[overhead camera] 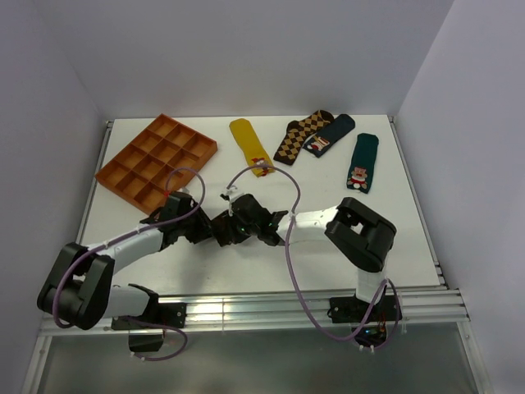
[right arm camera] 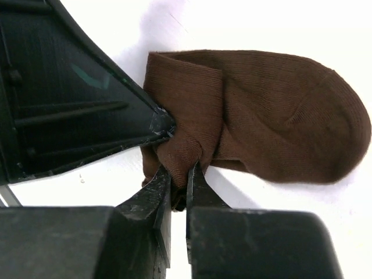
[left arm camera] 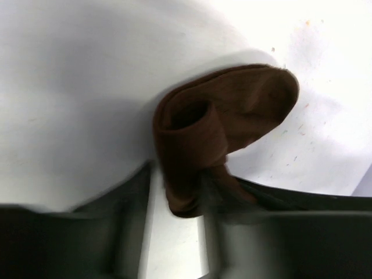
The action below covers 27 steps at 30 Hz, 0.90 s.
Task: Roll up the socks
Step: Roll the sock at the center of the board.
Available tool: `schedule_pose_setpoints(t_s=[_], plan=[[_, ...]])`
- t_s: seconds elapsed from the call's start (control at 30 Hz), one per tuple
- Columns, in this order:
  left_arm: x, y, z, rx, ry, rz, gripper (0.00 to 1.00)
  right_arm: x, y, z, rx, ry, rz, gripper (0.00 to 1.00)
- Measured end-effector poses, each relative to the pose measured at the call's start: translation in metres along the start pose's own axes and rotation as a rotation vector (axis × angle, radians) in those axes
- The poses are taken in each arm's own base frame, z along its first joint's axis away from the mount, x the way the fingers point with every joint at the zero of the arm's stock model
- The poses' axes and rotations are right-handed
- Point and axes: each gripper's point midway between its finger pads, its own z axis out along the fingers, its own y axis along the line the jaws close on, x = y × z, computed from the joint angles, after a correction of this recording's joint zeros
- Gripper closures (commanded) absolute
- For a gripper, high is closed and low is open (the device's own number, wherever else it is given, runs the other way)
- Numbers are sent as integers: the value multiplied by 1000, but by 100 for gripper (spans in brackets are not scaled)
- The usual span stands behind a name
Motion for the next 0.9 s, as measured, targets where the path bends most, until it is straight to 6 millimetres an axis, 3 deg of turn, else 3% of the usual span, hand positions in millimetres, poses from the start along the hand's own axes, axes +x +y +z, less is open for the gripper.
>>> schedule_pose_setpoints(t_s=[0.03,0.13,0.33,0.47,0.7,0.9], plan=[[-2,3,-3,-6,-3,-6,35,-1,0,-1,0,-2,-15,100],[-13,13,-13,-30,-29,-29,25,-3,-2,-3,3,-7,-63,100],[-53,11,-36,-30,-115,-68,29,-4,-5,-7,3,-2,-162,100],[-68,5,-26,-16,-83,-77,32,-2,-7,-12,0,5,-223,100],[-45,10,7,-21,77,-66,33,-6,-7,-18,-12,3,-315,100],[-33,-12,21,57,133,-5,41,-4,-5,-22,-30,18,-384,100]])
